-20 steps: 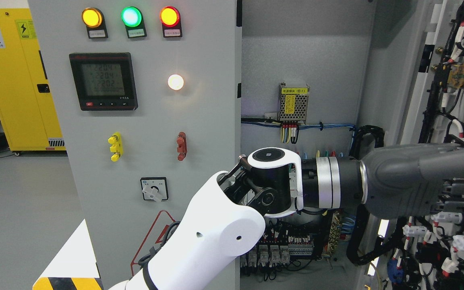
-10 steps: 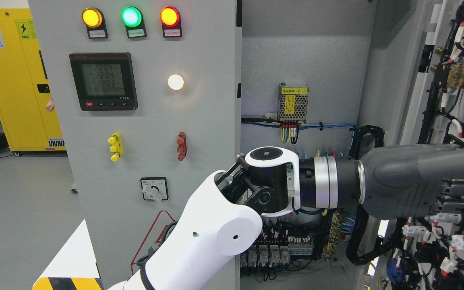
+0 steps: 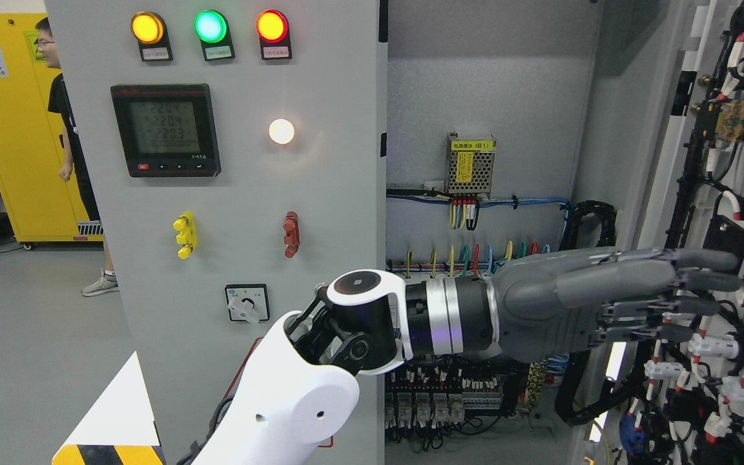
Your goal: Open door with both hands
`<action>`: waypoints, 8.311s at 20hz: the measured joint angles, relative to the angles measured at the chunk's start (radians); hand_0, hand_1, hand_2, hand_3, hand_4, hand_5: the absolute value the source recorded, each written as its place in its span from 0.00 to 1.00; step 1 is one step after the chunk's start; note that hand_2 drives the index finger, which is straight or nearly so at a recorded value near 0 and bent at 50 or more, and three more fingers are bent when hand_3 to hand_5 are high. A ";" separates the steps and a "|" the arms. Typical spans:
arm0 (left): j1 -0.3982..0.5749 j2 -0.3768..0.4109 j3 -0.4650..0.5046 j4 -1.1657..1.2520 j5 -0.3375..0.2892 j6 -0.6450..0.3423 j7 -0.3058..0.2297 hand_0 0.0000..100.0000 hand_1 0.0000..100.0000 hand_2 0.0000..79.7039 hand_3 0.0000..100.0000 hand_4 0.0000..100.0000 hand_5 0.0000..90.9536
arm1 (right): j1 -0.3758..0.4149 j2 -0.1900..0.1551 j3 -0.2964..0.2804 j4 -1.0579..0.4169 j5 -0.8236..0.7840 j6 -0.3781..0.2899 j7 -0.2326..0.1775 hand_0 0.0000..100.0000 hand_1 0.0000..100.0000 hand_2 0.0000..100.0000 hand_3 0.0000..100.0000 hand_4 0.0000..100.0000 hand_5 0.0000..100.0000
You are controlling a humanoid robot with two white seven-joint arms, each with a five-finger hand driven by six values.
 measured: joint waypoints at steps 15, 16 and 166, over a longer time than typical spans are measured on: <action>0.673 0.157 0.122 -0.173 -0.237 -0.087 0.116 0.12 0.56 0.00 0.00 0.00 0.00 | 0.000 0.000 0.000 0.000 0.000 0.000 0.000 0.00 0.50 0.04 0.00 0.00 0.00; 0.721 0.168 0.128 -0.174 -0.245 -0.101 0.116 0.12 0.56 0.00 0.00 0.00 0.00 | 0.000 0.000 0.000 0.000 0.000 0.000 0.000 0.00 0.50 0.04 0.00 0.00 0.00; 1.047 0.046 0.270 1.461 -0.596 -0.755 0.368 0.12 0.56 0.00 0.00 0.00 0.00 | -0.672 0.106 0.165 -1.397 -0.205 0.065 0.110 0.00 0.50 0.04 0.00 0.00 0.00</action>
